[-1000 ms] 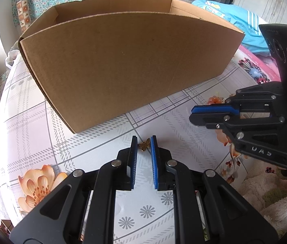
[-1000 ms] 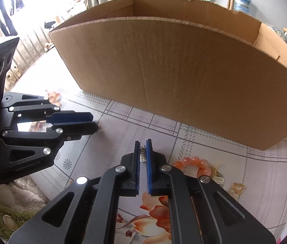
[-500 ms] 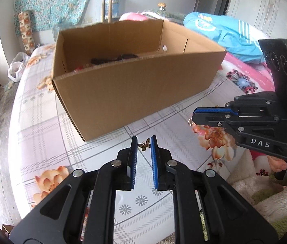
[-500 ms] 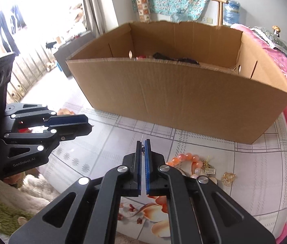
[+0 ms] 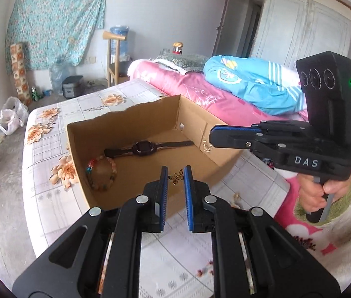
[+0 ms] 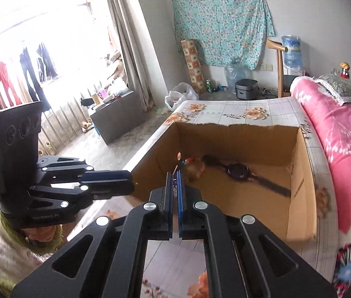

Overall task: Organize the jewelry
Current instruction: 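Carry both held charms over the cardboard box with both tools, then open both tools to drop the charms into the box and withdraw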

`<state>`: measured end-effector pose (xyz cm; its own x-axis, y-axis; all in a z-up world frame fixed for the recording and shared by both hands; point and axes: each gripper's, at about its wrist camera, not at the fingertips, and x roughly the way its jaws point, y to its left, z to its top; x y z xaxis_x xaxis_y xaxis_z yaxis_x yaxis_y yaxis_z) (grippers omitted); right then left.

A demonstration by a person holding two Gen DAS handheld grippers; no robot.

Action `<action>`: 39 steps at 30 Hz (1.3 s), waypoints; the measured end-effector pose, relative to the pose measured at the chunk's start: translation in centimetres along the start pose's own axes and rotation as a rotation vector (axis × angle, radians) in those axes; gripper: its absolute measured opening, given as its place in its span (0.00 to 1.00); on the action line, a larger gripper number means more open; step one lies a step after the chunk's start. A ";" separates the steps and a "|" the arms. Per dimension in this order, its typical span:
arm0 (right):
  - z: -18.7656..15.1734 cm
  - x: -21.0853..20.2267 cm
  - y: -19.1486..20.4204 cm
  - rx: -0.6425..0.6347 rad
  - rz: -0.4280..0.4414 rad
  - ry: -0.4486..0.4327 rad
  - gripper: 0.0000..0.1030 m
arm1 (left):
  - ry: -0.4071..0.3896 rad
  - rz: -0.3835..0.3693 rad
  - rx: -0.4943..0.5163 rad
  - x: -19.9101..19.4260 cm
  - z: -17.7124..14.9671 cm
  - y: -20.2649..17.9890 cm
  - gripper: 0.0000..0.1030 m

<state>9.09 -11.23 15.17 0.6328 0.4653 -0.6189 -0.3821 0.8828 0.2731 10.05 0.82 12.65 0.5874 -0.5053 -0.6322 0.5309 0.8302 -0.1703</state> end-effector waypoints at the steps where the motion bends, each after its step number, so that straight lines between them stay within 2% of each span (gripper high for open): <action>1: 0.7 1.0 -0.7 0.013 0.008 0.018 0.03 | 0.029 0.005 -0.015 1.0 0.8 0.5 0.11; 4: 2.4 4.8 -3.5 0.075 0.021 0.103 0.03 | 0.117 -0.027 -0.080 4.7 2.9 2.0 0.11; 7: 3.0 9.0 -6.2 0.138 0.006 0.207 0.03 | 0.196 0.012 -0.091 8.7 4.3 3.1 0.12; 9: 3.1 11.0 -7.6 0.179 -0.030 0.252 0.03 | 0.257 0.014 -0.138 11.0 4.6 4.0 0.12; 13: 2.9 12.5 -9.3 0.239 -0.038 0.296 0.05 | 0.306 0.008 -0.211 12.8 4.5 5.3 0.13; 17: 3.2 11.9 -10.0 0.259 -0.033 0.273 0.08 | 0.292 0.001 -0.234 12.5 3.8 6.0 0.17; 22: 3.5 9.9 -10.5 0.271 -0.042 0.232 0.12 | 0.273 0.010 -0.252 11.6 3.6 6.5 0.17; 25: 3.5 8.1 -10.5 0.275 -0.049 0.191 0.21 | 0.243 0.007 -0.258 10.4 3.5 6.5 0.18; 30: 2.8 3.5 -9.3 0.257 -0.051 0.106 0.25 | 0.171 -0.004 -0.263 7.2 2.8 6.1 0.23; 33: 1.8 -0.2 -8.1 0.241 -0.039 0.048 0.25 | 0.111 -0.008 -0.234 4.7 2.1 5.2 0.25; 36: 0.0 -4.0 -6.9 0.236 -0.019 -0.005 0.26 | 0.042 -0.007 -0.171 1.5 0.5 3.7 0.30; 39: -2.5 -6.7 -6.2 0.256 -0.022 -0.021 0.26 | 0.016 -0.006 -0.105 -0.5 -1.5 2.0 0.33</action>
<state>5.50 -20.01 15.77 0.6540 0.4450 -0.6118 -0.1871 0.8787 0.4391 9.94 3.07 11.50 0.5740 -0.5070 -0.6430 0.4669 0.8478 -0.2516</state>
